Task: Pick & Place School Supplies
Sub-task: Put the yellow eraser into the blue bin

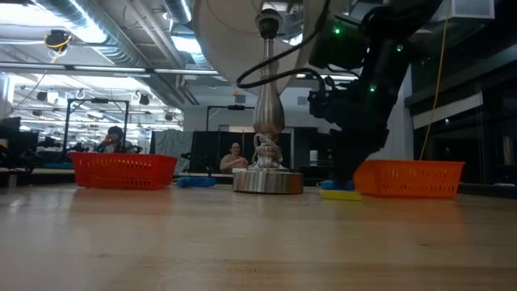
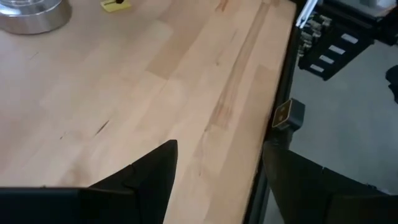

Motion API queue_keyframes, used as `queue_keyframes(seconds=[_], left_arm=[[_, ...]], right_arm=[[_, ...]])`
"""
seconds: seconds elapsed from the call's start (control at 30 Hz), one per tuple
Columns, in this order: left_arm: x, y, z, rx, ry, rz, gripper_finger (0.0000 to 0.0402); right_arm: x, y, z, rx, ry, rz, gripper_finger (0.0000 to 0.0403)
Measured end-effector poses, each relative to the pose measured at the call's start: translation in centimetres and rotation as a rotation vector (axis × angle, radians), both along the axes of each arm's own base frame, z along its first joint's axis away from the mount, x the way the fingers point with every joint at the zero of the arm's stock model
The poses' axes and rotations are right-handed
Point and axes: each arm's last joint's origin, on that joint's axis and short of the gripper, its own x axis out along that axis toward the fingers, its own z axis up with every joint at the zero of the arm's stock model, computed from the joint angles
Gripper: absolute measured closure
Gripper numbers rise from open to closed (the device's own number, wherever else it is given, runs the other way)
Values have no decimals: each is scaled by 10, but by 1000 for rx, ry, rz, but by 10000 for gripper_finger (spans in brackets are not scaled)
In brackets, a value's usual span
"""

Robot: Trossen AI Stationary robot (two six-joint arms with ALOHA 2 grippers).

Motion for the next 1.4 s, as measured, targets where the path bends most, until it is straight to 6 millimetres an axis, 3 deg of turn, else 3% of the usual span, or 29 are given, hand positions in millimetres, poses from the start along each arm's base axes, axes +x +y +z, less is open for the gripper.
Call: queue_keyframes(seconds=[0.2,0.37,0.57,0.67,0.83,0.93,1.03,1.17,1.4], left_arm=[[8,7,4,-17,19,13,167],[4,12,11,-19,13,16,167],[1,17,18,-33,3,20,167],[1,17,18,-26,4,13,167],[1,17,18,-17,7,9,167],[0,19,17,4,15,10,167],[-1,20,17,23,23,10,167],[0,24,17,65,7,27,167],[17,37,17,113,11,68,167]], right_arm=[[4,0,-7,17,-6,11,234],[8,3,-23,35,30,4,234],[8,6,-25,16,32,-31,240],[7,8,-25,21,32,-52,268],[7,17,-25,33,15,-70,348],[8,28,-24,55,-11,-78,348],[12,47,-15,110,-49,-45,349],[27,92,23,308,-201,139,350],[44,134,82,256,-394,209,350]])
